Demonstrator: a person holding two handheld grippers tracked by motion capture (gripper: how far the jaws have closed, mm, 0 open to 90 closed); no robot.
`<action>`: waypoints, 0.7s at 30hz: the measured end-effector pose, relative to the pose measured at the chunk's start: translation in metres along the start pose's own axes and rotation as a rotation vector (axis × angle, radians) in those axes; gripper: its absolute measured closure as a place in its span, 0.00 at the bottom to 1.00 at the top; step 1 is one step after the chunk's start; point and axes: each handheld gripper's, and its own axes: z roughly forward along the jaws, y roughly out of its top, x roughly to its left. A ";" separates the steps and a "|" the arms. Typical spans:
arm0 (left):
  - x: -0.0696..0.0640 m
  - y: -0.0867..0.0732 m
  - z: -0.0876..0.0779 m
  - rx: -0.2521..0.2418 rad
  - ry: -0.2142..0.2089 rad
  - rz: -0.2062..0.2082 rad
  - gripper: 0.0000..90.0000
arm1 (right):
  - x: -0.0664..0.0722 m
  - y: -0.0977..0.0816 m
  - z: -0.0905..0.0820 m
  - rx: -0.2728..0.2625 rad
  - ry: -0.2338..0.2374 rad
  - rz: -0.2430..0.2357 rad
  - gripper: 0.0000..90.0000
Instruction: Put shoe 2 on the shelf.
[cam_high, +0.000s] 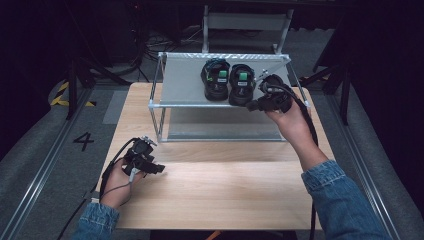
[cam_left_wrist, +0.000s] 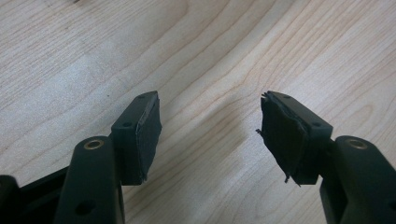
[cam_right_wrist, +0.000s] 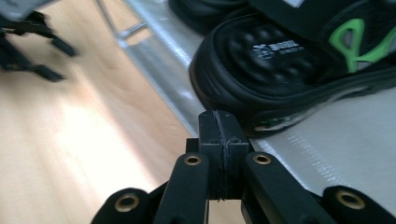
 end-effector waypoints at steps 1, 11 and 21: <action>0.000 0.000 0.000 0.000 0.000 0.000 0.42 | 0.000 0.000 0.000 0.000 0.000 0.000 1.00; 0.000 -0.001 0.000 -0.002 0.000 -0.001 0.43 | -0.012 0.005 0.005 0.001 -0.059 0.003 1.00; -0.001 -0.003 0.000 -0.005 0.005 0.000 0.43 | -0.029 0.003 0.006 -0.027 -0.129 0.033 1.00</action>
